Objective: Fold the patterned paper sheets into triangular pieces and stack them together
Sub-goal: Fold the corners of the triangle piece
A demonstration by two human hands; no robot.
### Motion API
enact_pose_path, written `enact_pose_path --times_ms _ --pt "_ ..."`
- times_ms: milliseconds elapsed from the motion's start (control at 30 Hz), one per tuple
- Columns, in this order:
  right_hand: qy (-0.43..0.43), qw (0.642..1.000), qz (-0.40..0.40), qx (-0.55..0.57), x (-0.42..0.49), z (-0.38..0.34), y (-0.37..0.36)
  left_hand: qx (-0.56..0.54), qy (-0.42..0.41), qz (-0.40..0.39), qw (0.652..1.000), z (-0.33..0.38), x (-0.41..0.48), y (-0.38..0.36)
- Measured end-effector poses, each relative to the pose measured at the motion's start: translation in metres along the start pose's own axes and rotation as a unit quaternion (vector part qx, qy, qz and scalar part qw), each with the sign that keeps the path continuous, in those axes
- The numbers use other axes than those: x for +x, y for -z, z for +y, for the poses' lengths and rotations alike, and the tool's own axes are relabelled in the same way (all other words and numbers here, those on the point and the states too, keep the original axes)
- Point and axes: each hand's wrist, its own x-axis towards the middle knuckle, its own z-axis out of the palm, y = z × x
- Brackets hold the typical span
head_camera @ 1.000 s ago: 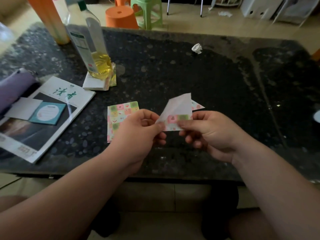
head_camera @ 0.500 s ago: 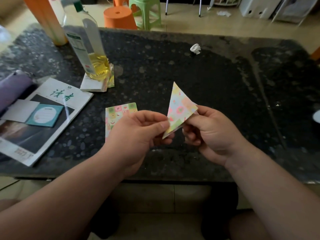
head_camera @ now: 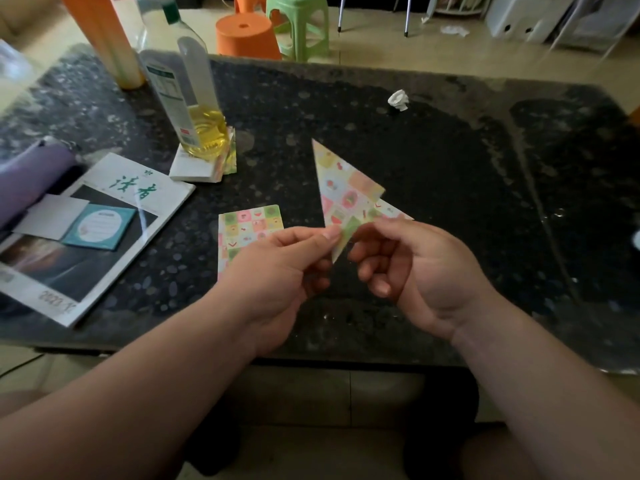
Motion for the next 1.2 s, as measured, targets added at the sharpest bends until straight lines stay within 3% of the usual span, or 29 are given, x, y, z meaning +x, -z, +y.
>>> enact_pose_path --times_ms 267,467,733,1200 --pt "0.039 0.979 -0.052 -0.194 -0.011 0.013 -0.01 -0.043 -0.005 -0.017 0.999 -0.008 -0.001 -0.007" --pt "0.059 0.984 -0.028 -0.167 -0.011 0.016 -0.013 -0.061 -0.015 -0.019 0.998 -0.01 0.002 -0.006" --pt "0.033 0.975 -0.005 -0.218 -0.01 0.008 -0.007 0.027 -0.009 -0.036 0.999 -0.011 0.002 -0.003" --pt "0.059 0.982 -0.025 -0.178 -0.011 0.008 -0.009 -0.015 -0.026 0.111 0.993 0.011 0.019 0.015"
